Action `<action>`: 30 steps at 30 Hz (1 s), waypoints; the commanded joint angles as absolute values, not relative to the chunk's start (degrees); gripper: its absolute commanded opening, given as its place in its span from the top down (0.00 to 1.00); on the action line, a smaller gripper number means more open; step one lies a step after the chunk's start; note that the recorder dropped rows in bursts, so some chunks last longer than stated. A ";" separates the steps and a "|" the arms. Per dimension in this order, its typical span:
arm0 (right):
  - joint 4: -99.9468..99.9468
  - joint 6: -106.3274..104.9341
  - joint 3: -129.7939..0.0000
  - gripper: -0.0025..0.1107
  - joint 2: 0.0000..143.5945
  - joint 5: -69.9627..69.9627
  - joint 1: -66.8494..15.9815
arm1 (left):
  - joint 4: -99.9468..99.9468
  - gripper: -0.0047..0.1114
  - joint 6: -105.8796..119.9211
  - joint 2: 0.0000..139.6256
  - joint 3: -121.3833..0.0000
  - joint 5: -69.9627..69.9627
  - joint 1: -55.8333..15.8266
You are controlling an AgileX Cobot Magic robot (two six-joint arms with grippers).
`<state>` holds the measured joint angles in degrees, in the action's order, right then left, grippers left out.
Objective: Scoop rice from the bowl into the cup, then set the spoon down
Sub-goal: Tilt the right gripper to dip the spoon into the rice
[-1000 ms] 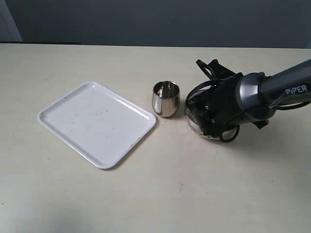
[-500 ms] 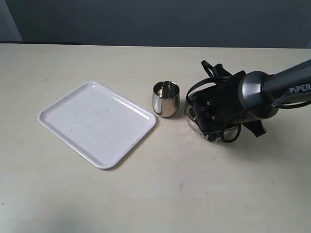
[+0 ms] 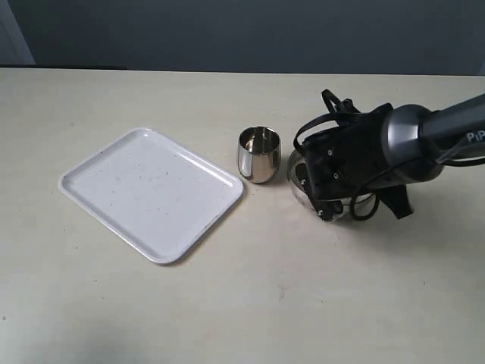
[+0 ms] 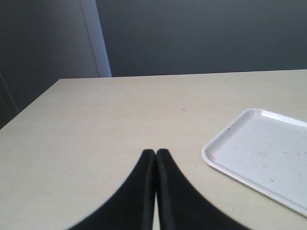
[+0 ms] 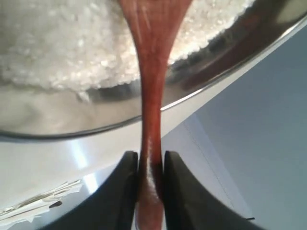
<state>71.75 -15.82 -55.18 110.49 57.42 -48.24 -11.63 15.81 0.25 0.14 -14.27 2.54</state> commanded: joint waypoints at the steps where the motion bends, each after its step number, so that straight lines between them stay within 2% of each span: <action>1: 69.86 -16.44 -55.23 0.98 109.28 56.72 -48.02 | -11.46 0.96 15.58 0.00 0.00 -13.43 2.11; 24: 61.51 -16.44 -55.31 0.98 105.56 56.34 -48.02 | -11.46 0.96 15.58 0.00 0.00 -13.43 2.11; 30: 56.32 -16.44 -55.31 0.98 103.11 55.56 -45.49 | -11.46 0.96 15.58 0.00 0.00 -13.43 2.11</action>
